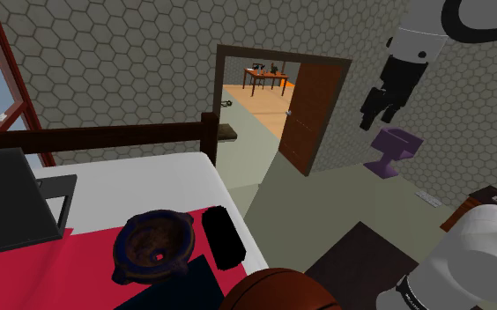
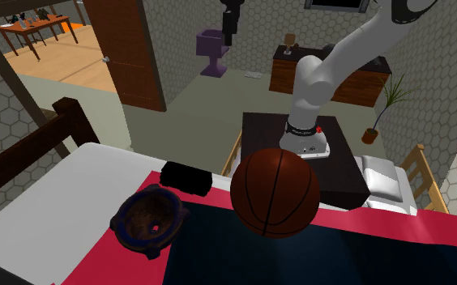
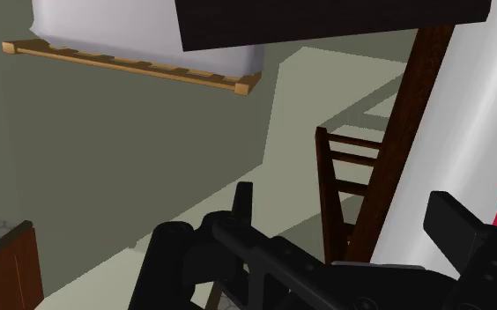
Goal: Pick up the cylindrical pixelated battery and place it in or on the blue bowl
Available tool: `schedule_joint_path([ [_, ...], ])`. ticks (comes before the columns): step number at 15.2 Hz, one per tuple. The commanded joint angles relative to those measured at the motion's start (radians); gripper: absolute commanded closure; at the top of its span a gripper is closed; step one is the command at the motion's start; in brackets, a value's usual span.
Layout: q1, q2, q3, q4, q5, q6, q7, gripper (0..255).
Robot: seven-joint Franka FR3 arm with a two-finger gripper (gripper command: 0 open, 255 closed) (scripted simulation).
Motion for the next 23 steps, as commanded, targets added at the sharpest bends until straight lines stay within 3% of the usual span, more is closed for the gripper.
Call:
schedule_joint_path([
  [1,0.0,0.0,0.0,0.0,0.0,0.0,0.0,0],
  [12,0.057,0.123,0.185,-0.129,0.143,0.237,0.234,0],
  [23,0.085,0.407,0.383,-0.104,0.208,0.5,0.47,0],
])
